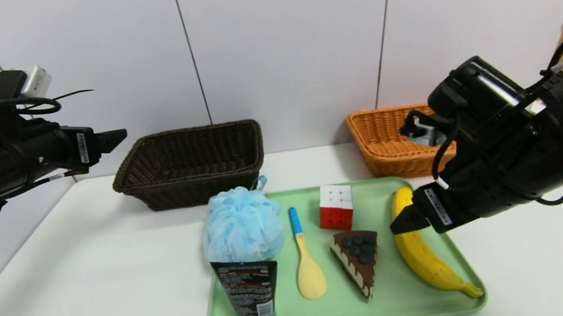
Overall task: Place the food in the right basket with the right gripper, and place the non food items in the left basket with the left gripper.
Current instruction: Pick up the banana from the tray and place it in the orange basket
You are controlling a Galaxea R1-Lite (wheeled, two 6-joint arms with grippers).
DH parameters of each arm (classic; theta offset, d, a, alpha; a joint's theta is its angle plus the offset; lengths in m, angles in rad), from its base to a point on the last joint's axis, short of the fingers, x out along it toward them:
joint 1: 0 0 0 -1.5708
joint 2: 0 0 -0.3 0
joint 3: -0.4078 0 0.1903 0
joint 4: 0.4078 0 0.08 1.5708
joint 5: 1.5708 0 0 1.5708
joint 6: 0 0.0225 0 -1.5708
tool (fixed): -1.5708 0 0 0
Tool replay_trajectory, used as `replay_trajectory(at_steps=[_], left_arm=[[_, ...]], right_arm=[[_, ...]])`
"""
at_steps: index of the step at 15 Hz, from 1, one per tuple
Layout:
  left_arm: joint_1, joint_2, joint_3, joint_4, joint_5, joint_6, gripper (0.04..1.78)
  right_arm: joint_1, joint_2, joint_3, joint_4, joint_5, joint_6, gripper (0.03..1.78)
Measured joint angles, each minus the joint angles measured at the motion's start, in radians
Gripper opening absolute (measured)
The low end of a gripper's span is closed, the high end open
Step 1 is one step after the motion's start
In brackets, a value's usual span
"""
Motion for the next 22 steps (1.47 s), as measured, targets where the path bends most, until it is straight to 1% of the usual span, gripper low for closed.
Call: replay_trajectory(at_steps=[2,5,11,15,18,20,22], left_arm=[[0.0,0.004,0.003,0.0,0.0,-0.001,1.69],[0.0,0.004,0.02,-0.001,0.002,-0.005,1.69],[0.001,0.008,0.046,-0.004,0.002,-0.008,1.69],[0.001,0.011,0.082,-0.071,0.001,-0.006,1.69],[0.004,0.014,0.101,-0.087,0.001,-0.009,1.69],[0.004,0.015,0.072,-0.089,0.001,-0.009,1.69],[0.005,0.015,0.084,-0.088,0.001,-0.009,1.69]], right_arm=[[0.0,0.016,0.016,-0.041,-0.009,-0.002,1.71],[0.001,0.032,0.022,-0.069,-0.011,-0.005,1.71],[-0.008,0.044,0.029,-0.072,-0.011,-0.004,1.71],[-0.01,0.048,0.035,-0.103,-0.012,-0.001,1.71],[-0.012,0.056,0.038,-0.105,-0.015,-0.001,1.71],[-0.014,0.063,0.039,-0.106,-0.017,-0.001,1.71],[-0.014,0.069,0.054,-0.107,-0.024,-0.001,1.71]])
